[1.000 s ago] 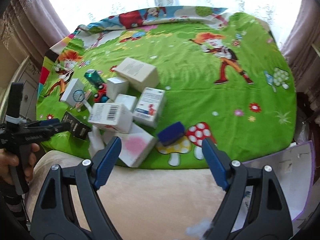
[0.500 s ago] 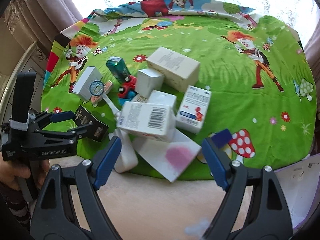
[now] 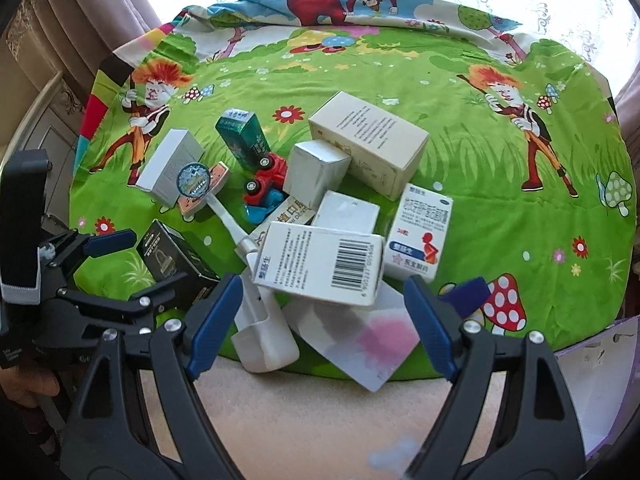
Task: Organize rigid objects
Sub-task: 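Grasp the black DORMI box with the left gripper while the right grasps a barcode box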
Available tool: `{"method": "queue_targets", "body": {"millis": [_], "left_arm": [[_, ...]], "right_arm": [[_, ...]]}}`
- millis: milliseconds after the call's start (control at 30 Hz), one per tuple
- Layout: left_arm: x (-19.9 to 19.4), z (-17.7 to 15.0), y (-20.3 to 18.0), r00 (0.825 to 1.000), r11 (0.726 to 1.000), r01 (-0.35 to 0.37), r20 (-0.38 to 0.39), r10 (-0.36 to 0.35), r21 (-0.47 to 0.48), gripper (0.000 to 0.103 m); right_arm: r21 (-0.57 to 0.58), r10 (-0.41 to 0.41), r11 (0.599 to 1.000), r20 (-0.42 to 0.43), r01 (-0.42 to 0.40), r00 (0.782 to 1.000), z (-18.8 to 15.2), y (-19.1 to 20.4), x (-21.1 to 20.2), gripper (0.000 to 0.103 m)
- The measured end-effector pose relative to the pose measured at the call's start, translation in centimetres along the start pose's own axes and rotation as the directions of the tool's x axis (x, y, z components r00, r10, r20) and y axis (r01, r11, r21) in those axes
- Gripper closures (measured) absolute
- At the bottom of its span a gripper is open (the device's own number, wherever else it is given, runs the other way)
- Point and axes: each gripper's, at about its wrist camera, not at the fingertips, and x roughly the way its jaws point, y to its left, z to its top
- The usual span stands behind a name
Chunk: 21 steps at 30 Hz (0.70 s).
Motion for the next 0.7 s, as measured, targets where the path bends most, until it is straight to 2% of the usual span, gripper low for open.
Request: {"method": "queue_targets", "body": {"millis": [100,300,333,400,467,700], "left_arm": [[0.5,-0.2,-0.4,1.0,0.999,-0.005,-0.021,0.006,0.037,0.004],[1.7,-0.3,-0.5,0.999,0.999,-0.013,-0.043,0.015,0.051,0.005],[1.7,-0.3,-0.5,0.999,0.998,-0.011,-0.04,0.013,0.055,0.006],[1.7,-0.1,-0.6,0.999,0.998,-0.013,-0.035,0.015,0.066,0.014],[1.5,-0.1,-0.7,1.0,0.997,-0.016,-0.026,0.018,0.072,0.014],[0.0,-0.3,-1.0,1.0,0.998,-0.023,0.016,0.022,0.055,0.015]], "right_arm": [[-0.005,-0.016,1.0,0.001,0.016,1.0,0.2,0.3,0.4,0.018],[0.0,-0.04,0.999,-0.019,0.04,0.999,0.7,0.5,1.7,0.018],[-0.002,-0.039,0.999,-0.02,0.038,0.999,0.7,0.5,1.8,0.018],[0.001,-0.041,0.999,-0.023,0.041,0.999,0.6,0.4,2.1,0.019],[0.005,-0.037,0.999,-0.02,0.037,0.999,0.6,0.3,2.0,0.026],[0.012,-0.035,0.999,0.017,0.035,0.999,0.4,-0.1,1.1,0.027]]}}
